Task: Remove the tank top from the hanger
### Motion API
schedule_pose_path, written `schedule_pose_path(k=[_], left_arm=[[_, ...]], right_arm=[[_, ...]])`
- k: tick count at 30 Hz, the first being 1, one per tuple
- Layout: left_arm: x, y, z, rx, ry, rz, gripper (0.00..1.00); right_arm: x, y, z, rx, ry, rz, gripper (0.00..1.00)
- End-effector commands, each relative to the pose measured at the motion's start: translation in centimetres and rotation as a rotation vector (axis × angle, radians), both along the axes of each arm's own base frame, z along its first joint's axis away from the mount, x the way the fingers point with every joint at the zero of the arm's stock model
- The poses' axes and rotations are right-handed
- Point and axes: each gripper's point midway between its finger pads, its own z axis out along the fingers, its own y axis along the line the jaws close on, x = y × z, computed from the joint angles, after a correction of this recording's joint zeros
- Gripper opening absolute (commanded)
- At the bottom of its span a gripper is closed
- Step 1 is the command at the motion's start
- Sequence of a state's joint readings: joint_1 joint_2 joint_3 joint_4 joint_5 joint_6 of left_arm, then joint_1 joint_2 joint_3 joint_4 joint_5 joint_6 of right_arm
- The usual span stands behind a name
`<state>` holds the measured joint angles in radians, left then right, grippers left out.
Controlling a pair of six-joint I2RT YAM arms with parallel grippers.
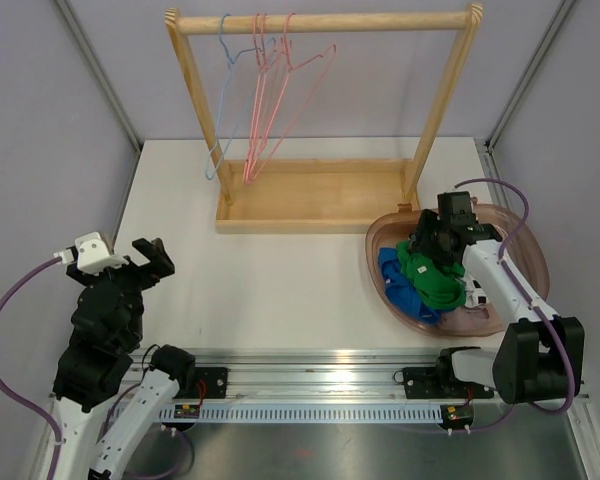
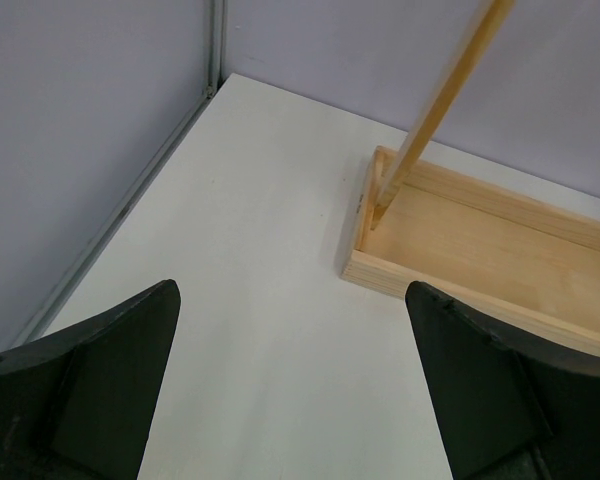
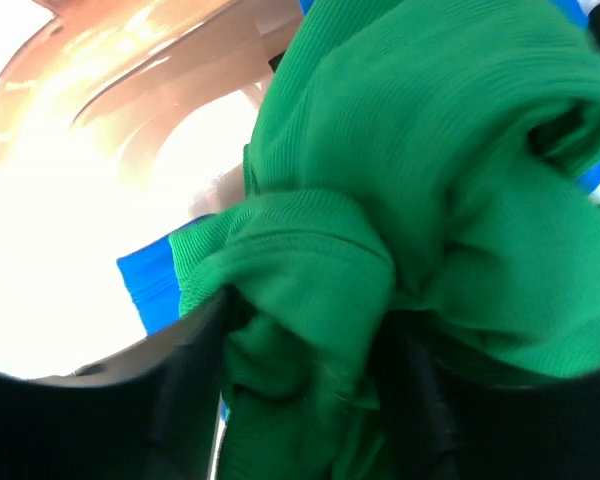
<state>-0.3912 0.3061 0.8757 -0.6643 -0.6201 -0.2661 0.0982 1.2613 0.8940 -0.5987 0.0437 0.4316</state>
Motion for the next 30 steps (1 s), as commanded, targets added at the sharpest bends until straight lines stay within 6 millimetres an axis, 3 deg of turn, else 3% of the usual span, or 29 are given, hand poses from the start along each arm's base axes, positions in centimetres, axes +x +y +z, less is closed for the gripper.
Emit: schedule_pose_path(k=[1,2,3,5,9,14,22,23,30], left_arm=[[0.4,0.1,1.3,-0.027,-0.03,0.016,0.99],[0.4,0.2,1.2,-0.022,-0.024,0.019,0.99],[0.5,0.2,1.3,-0.017,-0.022,0.02,0.99],[0.4,0.3,1.3,-0.003,-0.003,0.023,0.99],[0.3,0.2,1.2,0.008,0.035,0.019,0.99],[-0.2,-0.7,1.0,-0.002,0.081,-0.044,0.99],[-2.7,-0.1,2.8,0.009,0.155,-0.055,0.99],[-2.8,-0.2,2.8,0.018,0.171,-0.067,0.99],[-4.8,0.1,3.4,0.056,0.201,-0.104,0.99]], right_arm=[[-1.0,0.8,1.5,0.024,0.022,0.058,0.7],[-1.1,0.4,1.7,0.003,0.022,0.042,0.76],[-0.8,0.2,2.5,-0.003,0.004,0.028,0.93],[-1.1,-0.6,3.5,-0.036,-0.006,-0.003,1.0],[-0.7,-1.9,7.3,-0.075,-0.087,-0.07,0.99],[-1.5,-1.2,12.8,-0.031,-0.22,-0.026,0.99],[-5.7,0.5,21.3,0.006,-0.412,0.145,1.0],[-6.7,0.4,22.9,-0.009,-0.449,0.168,0.99],[-11.0,-2.1,27.6,-0.142,-0.536,0.155,1.0]])
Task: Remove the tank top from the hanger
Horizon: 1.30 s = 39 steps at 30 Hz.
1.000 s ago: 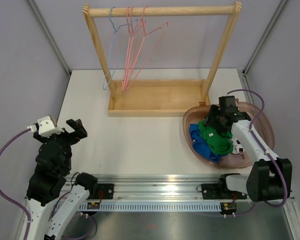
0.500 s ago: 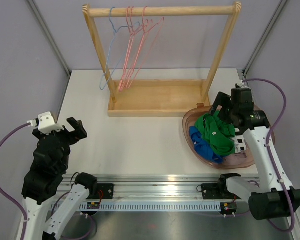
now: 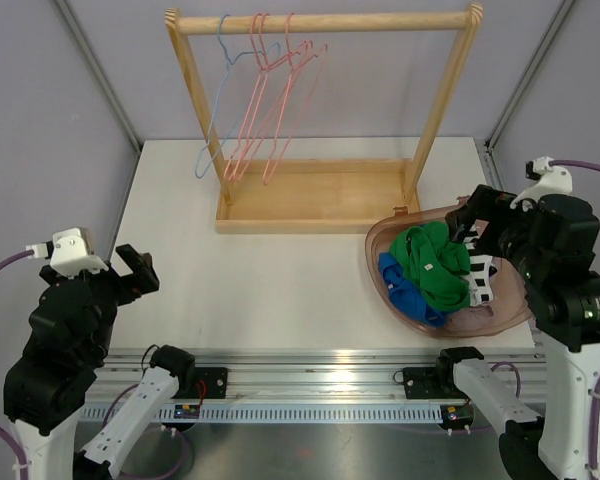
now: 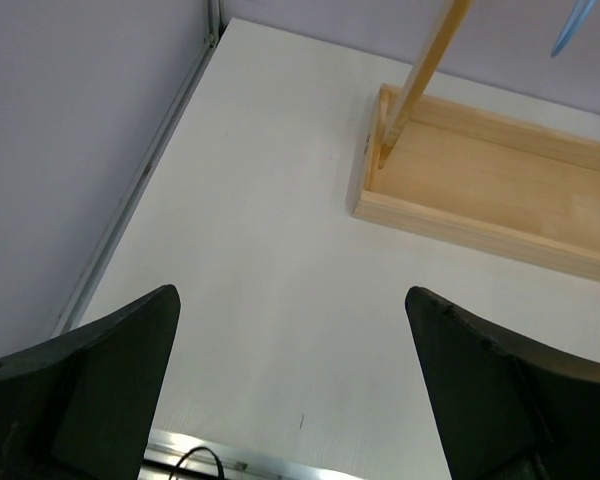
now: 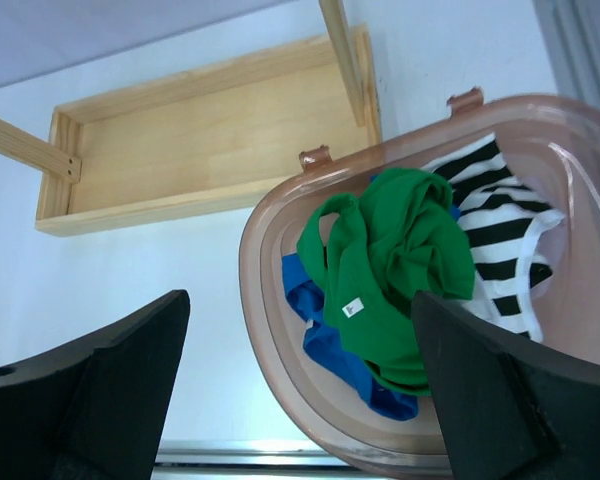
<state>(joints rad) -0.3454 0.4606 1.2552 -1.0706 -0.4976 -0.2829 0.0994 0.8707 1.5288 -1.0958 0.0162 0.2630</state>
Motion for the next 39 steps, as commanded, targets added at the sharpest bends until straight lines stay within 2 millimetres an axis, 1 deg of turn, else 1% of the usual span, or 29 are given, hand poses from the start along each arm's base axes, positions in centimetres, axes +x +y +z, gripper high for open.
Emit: schedule_pose_path(k=[1,2,3,4,6,7,8,9,10,12,16,17,18,23,27,32,39], left_arm=[[-1.1,-0.1,0.1,0.033,0.04,-0.039,0.99],[-1.3,-0.1,0.2,0.031,0.041,-0.047,0.99],[-1.6,-0.1,0.4,0.03,0.037,-0.05,0.99],[-1.8,0.0,0.2,0.036,0.051,-0.054,0.99],[-2.3,0.2,0.4,0.046,0.051,-0.057,0.99],[-2.5,0.3,0.3,0.05,0.062,-0.055,0.99],[-2.6,0.4,0.4,0.048,0.059,-0.053,0.99],[-2.8,0.4,0.4,0.048,0.062,-0.056,0.99],[-3.0,0.3,0.6,0.046,0.058,-0.061,0.99],[-3.2,0.4,0.7,0.042,0.05,-0.064,0.99],[-3.3,0.5,0.6,0.042,0.041,-0.059,0.99],[-3.1,0.4,0.1,0.046,0.05,-0.061,0.99],[-2.9,0.3,0.1,0.042,0.043,-0.061,0.99],[-2.4,0.0,-0.6,0.034,0.043,-0.063,0.99],[-1.9,-0.3,-0.1,0.012,0.001,-0.069,0.99],[-1.6,-0.5,0.0,0.0,-0.024,-0.073,0.99],[-1.5,-0.5,0.1,-0.003,-0.039,-0.068,0.99]], right_arm=[[-3.0,-1.2,1.5,-0.085,-0.027,0.003,1.0],[-3.4,-0.5,1.7,-0.105,-0.048,0.068,1.0],[-4.3,0.0,2.3,-0.106,-0.083,0.107,0.99],[-4.6,-0.2,2.6,-0.111,-0.097,0.104,0.99],[-5.3,-0.7,2.8,-0.127,-0.113,0.084,0.99],[-5.3,-0.9,2.7,-0.136,-0.11,0.073,1.0],[-5.4,-1.8,2.4,-0.157,-0.101,0.028,1.0],[-5.2,-2.0,1.8,-0.17,-0.084,0.018,1.0],[-5.2,-2.9,1.5,-0.19,-0.076,-0.026,0.99],[-5.0,-3.3,0.6,-0.207,-0.057,-0.044,0.99],[-4.8,-3.5,-0.1,-0.221,-0.057,-0.055,0.99],[-4.8,-3.6,-0.1,-0.225,-0.057,-0.058,0.99],[-4.7,-3.6,-0.2,-0.223,-0.058,-0.063,1.0],[-4.2,-3.1,-0.7,-0.204,-0.047,-0.047,0.99],[-3.6,-2.7,-1.3,-0.192,-0.038,-0.034,0.99],[-2.9,-1.9,-1.3,-0.164,-0.049,-0.011,1.0],[-2.2,-1.6,-1.9,-0.159,-0.043,-0.002,1.0]])
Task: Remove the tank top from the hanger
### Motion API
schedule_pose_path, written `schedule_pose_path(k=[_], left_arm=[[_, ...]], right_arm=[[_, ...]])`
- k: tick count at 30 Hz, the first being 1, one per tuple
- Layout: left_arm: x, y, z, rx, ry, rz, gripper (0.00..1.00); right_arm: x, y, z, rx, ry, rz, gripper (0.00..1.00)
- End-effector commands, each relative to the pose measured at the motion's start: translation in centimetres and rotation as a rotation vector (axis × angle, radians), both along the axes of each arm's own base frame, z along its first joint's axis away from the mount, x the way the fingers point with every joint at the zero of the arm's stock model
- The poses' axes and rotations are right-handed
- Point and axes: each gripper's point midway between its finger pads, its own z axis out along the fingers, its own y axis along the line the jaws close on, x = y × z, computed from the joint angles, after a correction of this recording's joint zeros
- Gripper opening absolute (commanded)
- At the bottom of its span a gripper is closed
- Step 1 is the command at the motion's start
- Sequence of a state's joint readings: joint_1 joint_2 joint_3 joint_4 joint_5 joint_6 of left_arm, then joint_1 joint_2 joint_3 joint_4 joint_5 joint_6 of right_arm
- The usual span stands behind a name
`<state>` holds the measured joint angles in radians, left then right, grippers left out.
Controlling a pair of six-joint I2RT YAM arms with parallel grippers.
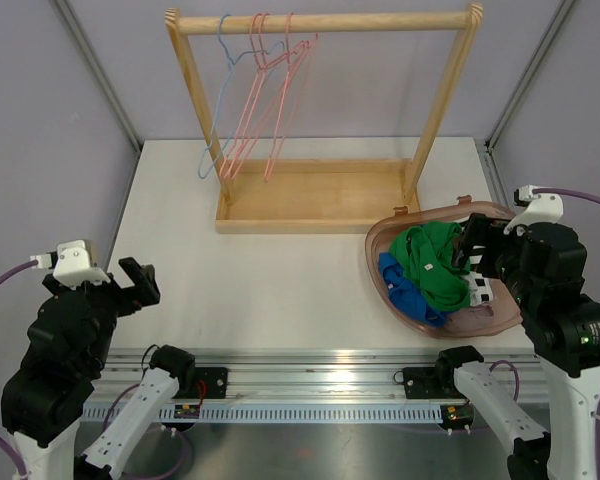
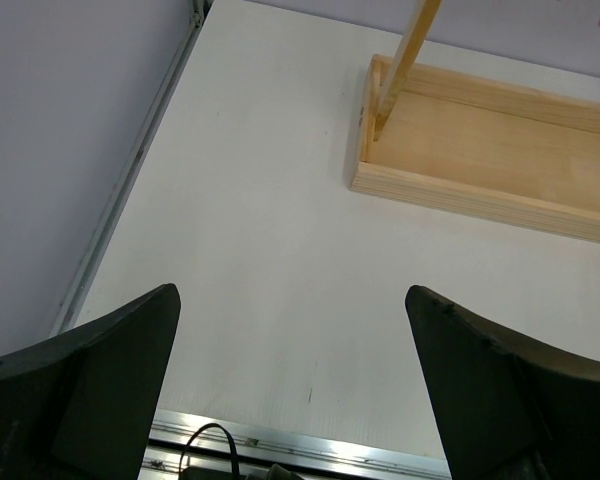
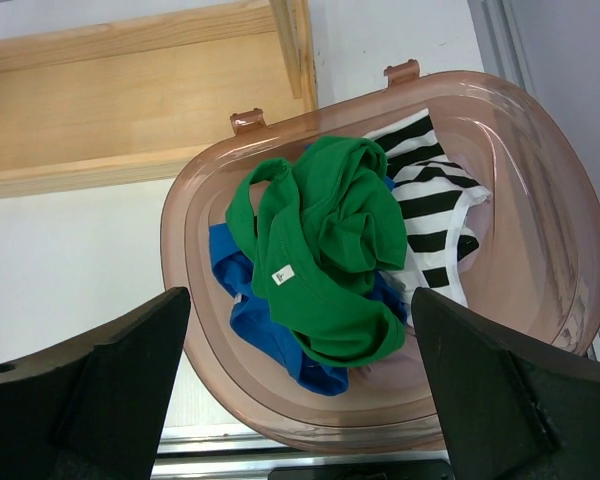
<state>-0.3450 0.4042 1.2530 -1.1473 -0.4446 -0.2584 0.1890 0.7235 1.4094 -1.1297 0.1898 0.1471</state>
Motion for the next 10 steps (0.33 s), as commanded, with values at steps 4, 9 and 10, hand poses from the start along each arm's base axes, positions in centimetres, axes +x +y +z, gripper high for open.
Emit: schedule_pose_path(k=[4,9,10], left_arm=[[0.61,-0.46,1.46,-0.02,-0.074,-0.018,0.99],[0.73,-0.4,1.36,-0.015,-0.072,-0.014,0.99],[0.77,-0.39,1.38,-0.014,-0.072,-0.012,0.99]], right_arm=[[1.3,0.5,0.18,0.014,-0.027,0.008,0.99],[1.47,0.5,-0.12,0.011,-0.021,0.007,0.99],[1.48,0.46,-0.12,0.01,-0.021,0.006,1.0]])
